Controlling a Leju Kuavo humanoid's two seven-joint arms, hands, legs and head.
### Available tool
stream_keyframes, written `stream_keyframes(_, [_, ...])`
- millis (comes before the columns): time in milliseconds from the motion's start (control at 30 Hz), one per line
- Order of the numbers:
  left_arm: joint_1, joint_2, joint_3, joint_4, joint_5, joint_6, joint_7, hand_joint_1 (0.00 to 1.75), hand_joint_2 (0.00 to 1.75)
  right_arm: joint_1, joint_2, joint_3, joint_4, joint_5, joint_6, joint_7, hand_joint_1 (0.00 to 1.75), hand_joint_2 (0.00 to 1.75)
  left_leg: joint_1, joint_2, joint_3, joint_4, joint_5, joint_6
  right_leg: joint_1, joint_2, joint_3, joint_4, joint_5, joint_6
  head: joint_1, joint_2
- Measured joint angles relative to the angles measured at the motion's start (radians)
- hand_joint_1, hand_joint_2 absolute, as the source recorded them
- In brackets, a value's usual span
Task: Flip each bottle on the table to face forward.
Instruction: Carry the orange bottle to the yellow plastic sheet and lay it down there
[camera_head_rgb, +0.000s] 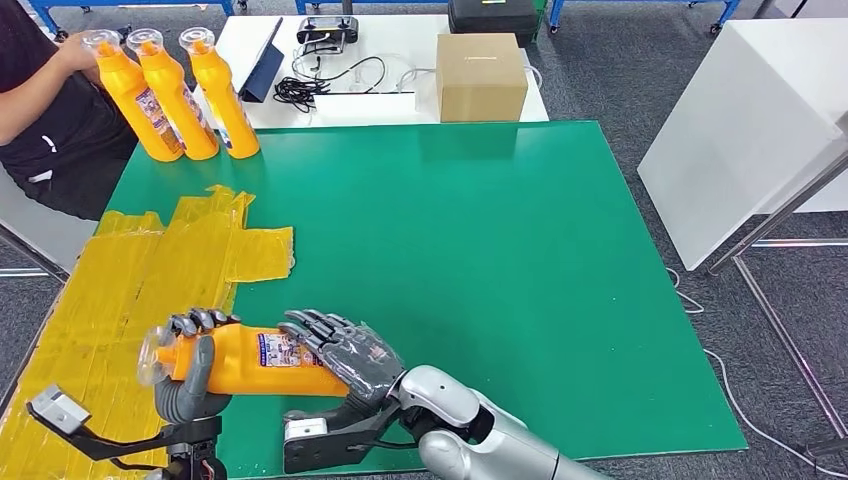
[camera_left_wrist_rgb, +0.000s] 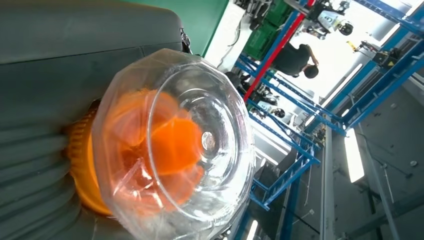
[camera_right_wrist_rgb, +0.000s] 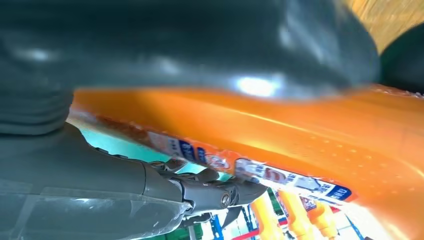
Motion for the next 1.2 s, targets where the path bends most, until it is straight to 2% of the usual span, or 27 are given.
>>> stream_keyframes(433, [-0.045, 0.006, 0.122, 0.026, -0.080, 0.058, -0.029, 1.75, 1.75, 0.058, -0.041, -0.054, -0.090, 0.069, -0.082, -0.021, 0.00, 0.00, 0.000, 0.000, 0.000, 0.000, 0.000, 0.000, 0.000, 0.000, 0.000, 0.000, 0.000, 0.000, 0.000, 0.000])
stream_keyframes(600, [-0.045, 0.009, 0.167, 0.028, -0.139, 0.085, -0.049, 1.75, 1.75, 0.117, -0.078, -0.103, -0.181, 0.102, -0.134, -0.025, 0.00, 0.00, 0.000, 0.000, 0.000, 0.000, 0.000, 0.000, 0.000, 0.000, 0.000, 0.000, 0.000, 0.000, 0.000, 0.000])
stream_keyframes(800, [-0.050, 0.015, 0.206, 0.028, -0.256, 0.148, -0.084, 1.75, 1.75, 0.185, -0.116, -0.158, -0.273, 0.126, -0.153, -0.029, 0.00, 0.00, 0.000, 0.000, 0.000, 0.000, 0.000, 0.000, 0.000, 0.000, 0.000, 0.000, 0.000, 0.000, 0.000, 0.000])
stream_keyframes(900, [-0.057, 0.023, 0.209, 0.023, -0.394, 0.229, -0.121, 1.75, 1.75, 0.208, -0.126, -0.178, -0.294, 0.134, -0.156, -0.033, 0.00, 0.00, 0.000, 0.000, 0.000, 0.000, 0.000, 0.000, 0.000, 0.000, 0.000, 0.000, 0.000, 0.000, 0.000, 0.000])
stream_keyframes(1033, [-0.071, 0.044, 0.197, 0.005, -0.696, 0.415, -0.160, 1.75, 1.75, 0.231, -0.136, -0.198, -0.316, 0.141, -0.154, -0.040, 0.00, 0.00, 0.000, 0.000, 0.000, 0.000, 0.000, 0.000, 0.000, 0.000, 0.000, 0.000, 0.000, 0.000, 0.000, 0.000])
stream_keyframes(1200, [-0.089, 0.076, 0.156, -0.005, -1.043, 0.574, -0.110, 1.75, 1.75, 0.236, -0.142, -0.208, -0.331, 0.134, -0.124, -0.046, 0.00, 0.00, 0.000, 0.000, 0.000, 0.000, 0.000, 0.000, 0.000, 0.000, 0.000, 0.000, 0.000, 0.000, 0.000, 0.000])
